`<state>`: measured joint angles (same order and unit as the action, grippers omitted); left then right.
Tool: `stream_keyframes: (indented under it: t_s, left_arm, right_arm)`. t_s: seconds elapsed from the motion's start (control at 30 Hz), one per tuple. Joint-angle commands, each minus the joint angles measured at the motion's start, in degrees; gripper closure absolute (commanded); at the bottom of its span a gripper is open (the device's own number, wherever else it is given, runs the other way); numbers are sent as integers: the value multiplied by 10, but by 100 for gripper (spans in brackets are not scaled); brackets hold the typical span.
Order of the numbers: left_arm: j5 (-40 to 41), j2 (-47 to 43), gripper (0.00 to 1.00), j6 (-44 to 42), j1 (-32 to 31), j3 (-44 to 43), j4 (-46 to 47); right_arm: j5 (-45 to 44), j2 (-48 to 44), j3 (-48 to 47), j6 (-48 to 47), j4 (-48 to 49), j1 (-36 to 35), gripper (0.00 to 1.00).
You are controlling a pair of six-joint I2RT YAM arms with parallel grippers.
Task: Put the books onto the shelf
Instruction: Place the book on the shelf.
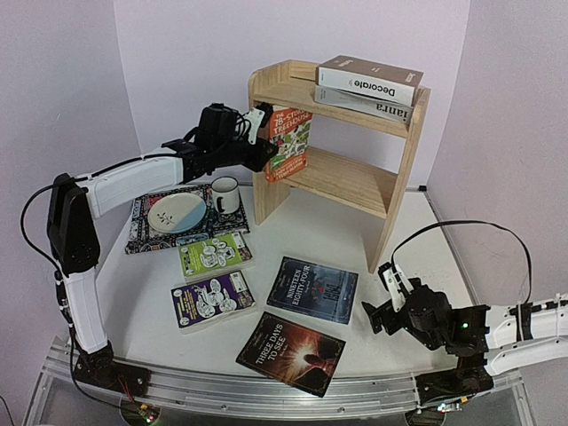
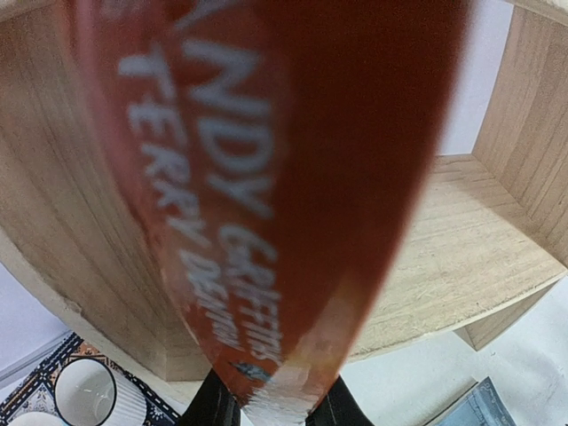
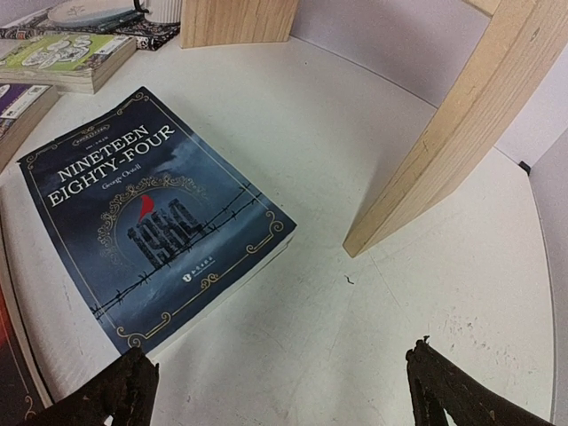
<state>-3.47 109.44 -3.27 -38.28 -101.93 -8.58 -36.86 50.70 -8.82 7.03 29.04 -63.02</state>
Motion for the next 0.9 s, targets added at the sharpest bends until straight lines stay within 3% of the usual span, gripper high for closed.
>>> stream_keyframes:
  t_s: [0.0,0.17,0.3,0.37,0.5,0.67,0.87]
  left_arm:
    - [19,2,82,-2,7,-40,54]
    - [29,-4,74,-2,8,-30,54]
    - [23,-13,51,0,7,-20,55]
    - [20,-16,46,2,7,-18,55]
    - [22,-19,50,3,8,-16,56]
    - [25,-20,75,7,9,-16,57]
    - [29,-15,76,7,14,-20,64]
  right_arm:
    - [-8,1,-7,-6,12,0,2]
    - [-6,3,-7,-6,12,1,2]
    - [-3,8,-9,-7,13,1,2]
    - [-2,9,-9,-7,12,0,2]
    - [-1,12,-10,-8,13,1,2]
    - [0,12,-10,-8,13,0,2]
    - [0,13,-11,-8,13,1,2]
